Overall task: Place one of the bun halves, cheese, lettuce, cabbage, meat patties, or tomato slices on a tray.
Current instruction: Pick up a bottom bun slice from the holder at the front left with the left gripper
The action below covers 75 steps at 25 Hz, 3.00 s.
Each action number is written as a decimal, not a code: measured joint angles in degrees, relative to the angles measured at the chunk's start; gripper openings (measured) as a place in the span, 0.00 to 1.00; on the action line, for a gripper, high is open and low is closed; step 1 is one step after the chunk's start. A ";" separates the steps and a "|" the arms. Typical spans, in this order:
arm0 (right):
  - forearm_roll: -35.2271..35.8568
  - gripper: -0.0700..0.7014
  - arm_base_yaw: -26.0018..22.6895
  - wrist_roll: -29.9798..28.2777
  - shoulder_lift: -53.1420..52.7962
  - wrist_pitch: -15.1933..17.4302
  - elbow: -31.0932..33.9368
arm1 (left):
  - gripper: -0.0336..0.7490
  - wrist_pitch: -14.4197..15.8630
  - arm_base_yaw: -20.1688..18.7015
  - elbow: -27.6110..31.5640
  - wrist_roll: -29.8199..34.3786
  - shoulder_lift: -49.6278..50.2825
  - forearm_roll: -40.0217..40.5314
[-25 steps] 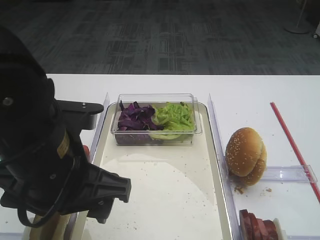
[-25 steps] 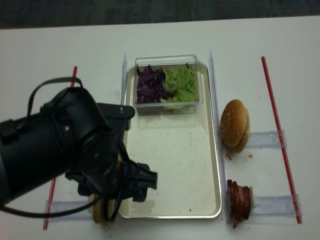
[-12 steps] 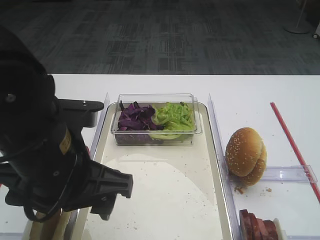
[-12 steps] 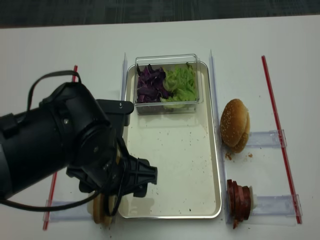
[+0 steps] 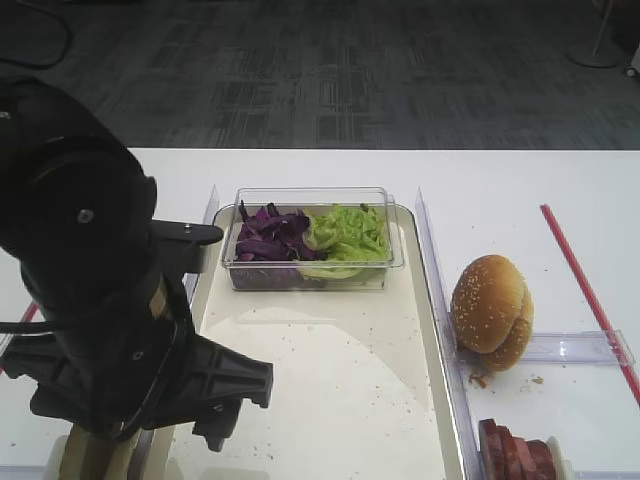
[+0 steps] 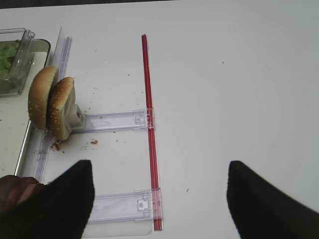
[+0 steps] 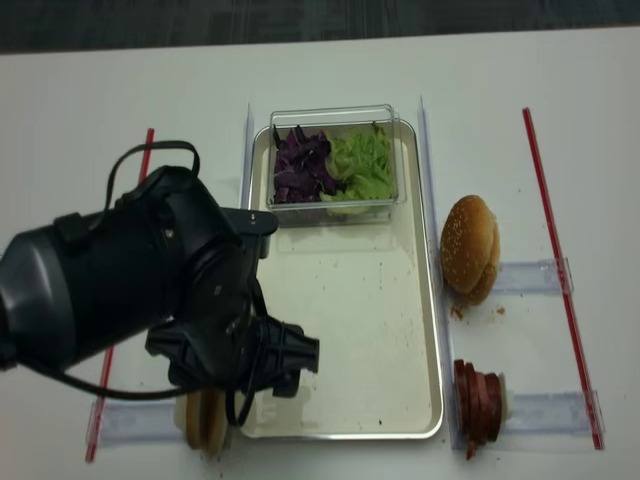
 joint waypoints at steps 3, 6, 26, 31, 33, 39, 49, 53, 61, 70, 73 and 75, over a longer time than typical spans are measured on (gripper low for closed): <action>0.00 0.83 0.00 0.00 0.00 0.00 0.00 | 0.76 -0.09 0.13 0.00 0.51 0.84 0.00; 0.00 0.83 0.00 0.10 0.00 0.00 0.00 | 0.76 -0.25 0.13 0.00 1.08 2.04 0.00; 0.00 0.83 0.00 0.22 0.00 0.00 0.00 | 0.76 -3.28 4.09 1.66 3.36 3.69 -2.74; 0.00 0.83 0.00 0.22 0.00 0.00 0.00 | 0.71 -3.28 4.09 1.66 3.26 3.69 -2.74; 0.00 0.83 0.00 0.22 0.00 0.00 0.00 | 0.69 -3.28 4.09 1.66 3.02 3.69 -2.63; 0.00 0.83 0.00 0.22 0.00 0.00 0.00 | 0.55 -0.58 4.09 1.66 1.56 3.69 0.57; 0.00 0.83 0.00 0.22 0.00 0.00 0.00 | 0.37 0.14 4.09 1.66 1.36 3.69 1.64; 0.00 0.83 0.00 0.22 0.00 0.00 0.00 | 0.28 0.14 4.09 1.66 1.36 3.69 1.64; 0.00 0.83 0.00 0.22 0.00 0.00 0.00 | 0.16 0.45 4.09 1.66 1.34 3.69 2.10; 0.00 0.83 0.00 0.22 0.00 0.00 0.00 | 0.10 0.71 4.09 1.66 1.21 3.69 2.86; 0.00 0.83 0.00 0.22 0.00 0.00 0.00 | 0.10 0.81 4.09 1.66 1.21 3.69 2.95; 0.00 0.83 0.00 0.22 0.00 0.00 0.00 | 0.10 0.98 4.09 1.66 1.21 3.69 2.95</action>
